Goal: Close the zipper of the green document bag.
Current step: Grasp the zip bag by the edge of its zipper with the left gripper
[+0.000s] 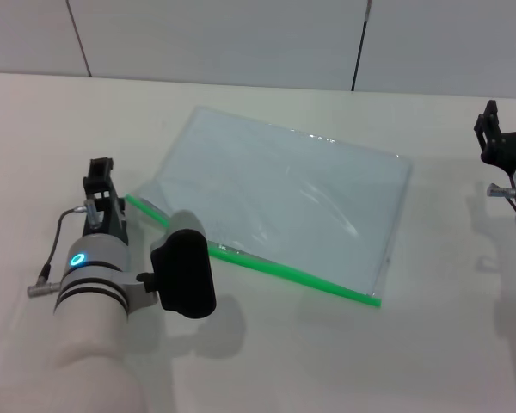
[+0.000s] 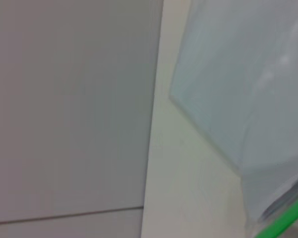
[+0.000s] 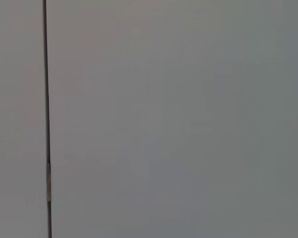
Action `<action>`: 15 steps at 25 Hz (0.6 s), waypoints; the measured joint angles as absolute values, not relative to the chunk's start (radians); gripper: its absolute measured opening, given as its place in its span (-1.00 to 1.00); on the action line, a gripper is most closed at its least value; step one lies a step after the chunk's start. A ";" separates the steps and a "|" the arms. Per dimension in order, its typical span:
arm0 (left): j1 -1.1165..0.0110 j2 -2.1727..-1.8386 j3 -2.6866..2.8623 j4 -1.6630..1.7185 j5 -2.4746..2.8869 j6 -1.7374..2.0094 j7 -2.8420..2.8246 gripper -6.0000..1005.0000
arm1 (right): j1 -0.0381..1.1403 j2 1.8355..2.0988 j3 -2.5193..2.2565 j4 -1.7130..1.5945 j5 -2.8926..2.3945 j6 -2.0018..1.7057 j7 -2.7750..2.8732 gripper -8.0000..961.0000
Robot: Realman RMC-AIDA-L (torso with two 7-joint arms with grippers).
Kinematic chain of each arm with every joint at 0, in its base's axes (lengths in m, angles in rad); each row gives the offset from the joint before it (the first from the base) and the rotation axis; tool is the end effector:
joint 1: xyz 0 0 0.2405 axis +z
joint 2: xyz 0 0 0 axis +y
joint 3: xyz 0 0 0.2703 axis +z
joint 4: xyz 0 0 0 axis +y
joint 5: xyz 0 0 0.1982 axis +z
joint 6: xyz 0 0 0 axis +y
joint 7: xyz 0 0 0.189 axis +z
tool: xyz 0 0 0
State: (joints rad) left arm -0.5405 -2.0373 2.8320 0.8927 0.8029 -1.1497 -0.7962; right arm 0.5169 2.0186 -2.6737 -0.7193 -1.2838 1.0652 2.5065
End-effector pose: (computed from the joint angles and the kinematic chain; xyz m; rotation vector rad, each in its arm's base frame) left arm -0.2915 0.3623 -0.0855 -1.7061 0.2885 0.8250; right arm 0.2768 0.4009 -0.0450 -1.4438 0.6573 0.4951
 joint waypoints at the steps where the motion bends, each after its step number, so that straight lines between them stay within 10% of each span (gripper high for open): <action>1: -0.543 -2.037 2.833 0.893 0.803 -1.142 -0.793 0.35 | 0.517 2.019 -2.674 -0.719 -1.284 1.065 2.506 0.53; 15: -0.549 -2.035 2.836 0.891 0.803 -1.077 -0.741 0.35 | 0.516 2.020 -2.674 -0.727 -1.284 1.067 2.471 0.53</action>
State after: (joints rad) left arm -0.5489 -2.0352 2.8364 0.8914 0.8025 -1.0769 -0.7412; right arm 0.5157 2.0200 -2.6737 -0.7272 -1.2838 1.0668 2.4714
